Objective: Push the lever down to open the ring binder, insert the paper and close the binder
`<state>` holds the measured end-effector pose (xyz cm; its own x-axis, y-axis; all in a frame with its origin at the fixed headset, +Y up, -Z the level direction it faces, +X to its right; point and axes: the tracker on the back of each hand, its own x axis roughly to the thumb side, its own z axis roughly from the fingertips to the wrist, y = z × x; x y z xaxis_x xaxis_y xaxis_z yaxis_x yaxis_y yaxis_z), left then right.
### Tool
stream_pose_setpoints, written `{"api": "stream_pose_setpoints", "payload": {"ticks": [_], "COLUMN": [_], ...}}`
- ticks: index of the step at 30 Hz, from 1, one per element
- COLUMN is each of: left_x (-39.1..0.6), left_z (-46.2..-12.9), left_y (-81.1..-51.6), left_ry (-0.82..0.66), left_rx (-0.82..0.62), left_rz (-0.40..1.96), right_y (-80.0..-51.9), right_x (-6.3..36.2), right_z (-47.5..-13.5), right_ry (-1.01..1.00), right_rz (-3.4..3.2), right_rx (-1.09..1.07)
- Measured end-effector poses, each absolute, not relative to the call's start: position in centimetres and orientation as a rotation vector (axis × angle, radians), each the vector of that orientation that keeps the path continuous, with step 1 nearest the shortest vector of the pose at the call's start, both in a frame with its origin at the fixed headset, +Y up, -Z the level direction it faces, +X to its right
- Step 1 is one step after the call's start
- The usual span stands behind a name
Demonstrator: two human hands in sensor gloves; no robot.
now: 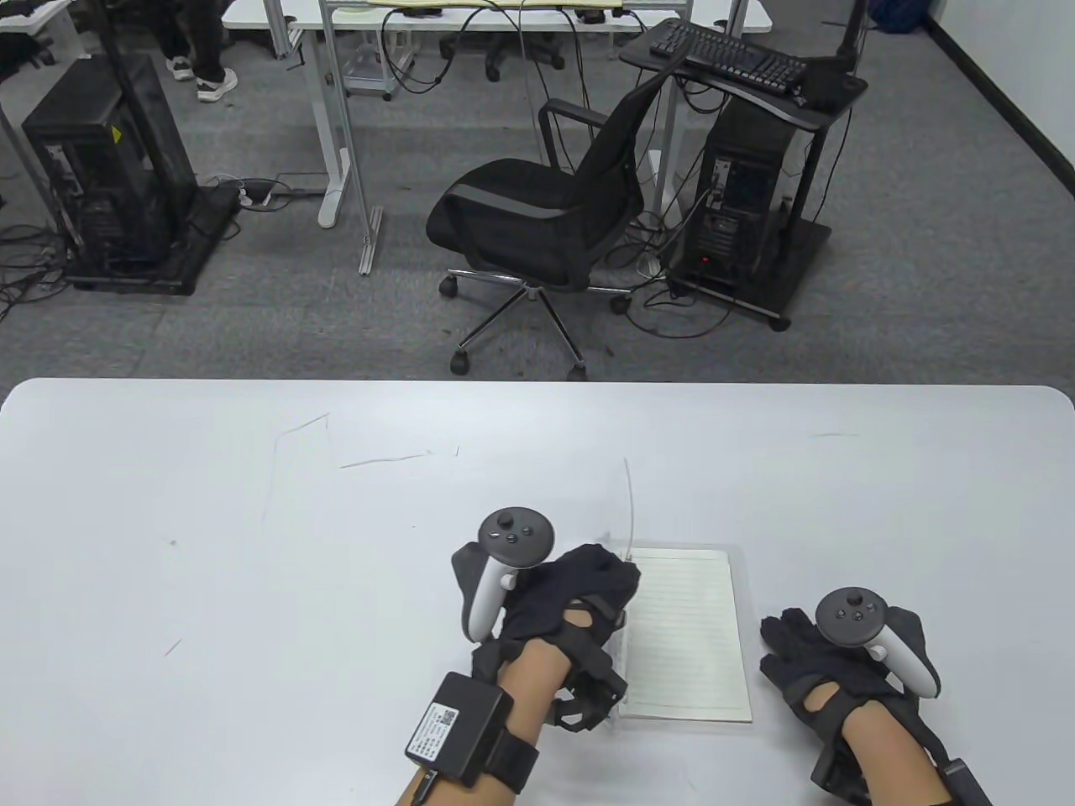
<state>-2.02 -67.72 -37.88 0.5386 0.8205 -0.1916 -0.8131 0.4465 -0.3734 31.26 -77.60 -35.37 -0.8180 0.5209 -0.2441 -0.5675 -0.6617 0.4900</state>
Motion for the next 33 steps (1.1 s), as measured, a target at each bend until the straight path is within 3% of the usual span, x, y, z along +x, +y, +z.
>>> {"api": "stream_pose_setpoints", "payload": {"ticks": [10, 16, 20, 23, 26, 29, 31, 33], "left_x": [7.5, 10.2, 10.8, 10.1, 7.9, 3.5, 0.8, -1.0], "left_z": [-39.2, -38.9, -38.3, -38.0, -37.1, -36.3, -36.0, -35.5], "left_y": [-72.9, -76.4, -77.0, -76.8, -74.6, -72.6, -73.6, -75.9], "left_ry": [-0.038, -0.013, -0.051, -0.114, -0.212, -0.253, -0.233, -0.230], "left_rx": [-0.563, -0.562, -0.585, -0.680, -0.621, -0.448, -0.372, -0.409], "left_rz": [0.819, 0.631, 0.614, 0.777, 0.929, 0.738, 0.541, 0.469], "right_y": [-77.5, -77.4, -77.4, -77.4, -77.4, -77.4, -77.4, -77.4], "right_x": [31.4, 31.5, 31.5, 31.6, 31.6, 31.6, 31.5, 31.5], "right_z": [-35.3, -35.4, -35.4, -35.4, -35.4, -35.4, -35.4, -35.4], "right_ry": [0.758, 0.770, 0.774, 0.771, 0.772, 0.768, 0.769, 0.768], "right_rz": [2.395, 2.394, 2.391, 2.385, 2.387, 2.385, 2.392, 2.397], "right_rx": [-0.106, -0.102, -0.101, -0.101, -0.099, -0.103, -0.104, -0.106]}}
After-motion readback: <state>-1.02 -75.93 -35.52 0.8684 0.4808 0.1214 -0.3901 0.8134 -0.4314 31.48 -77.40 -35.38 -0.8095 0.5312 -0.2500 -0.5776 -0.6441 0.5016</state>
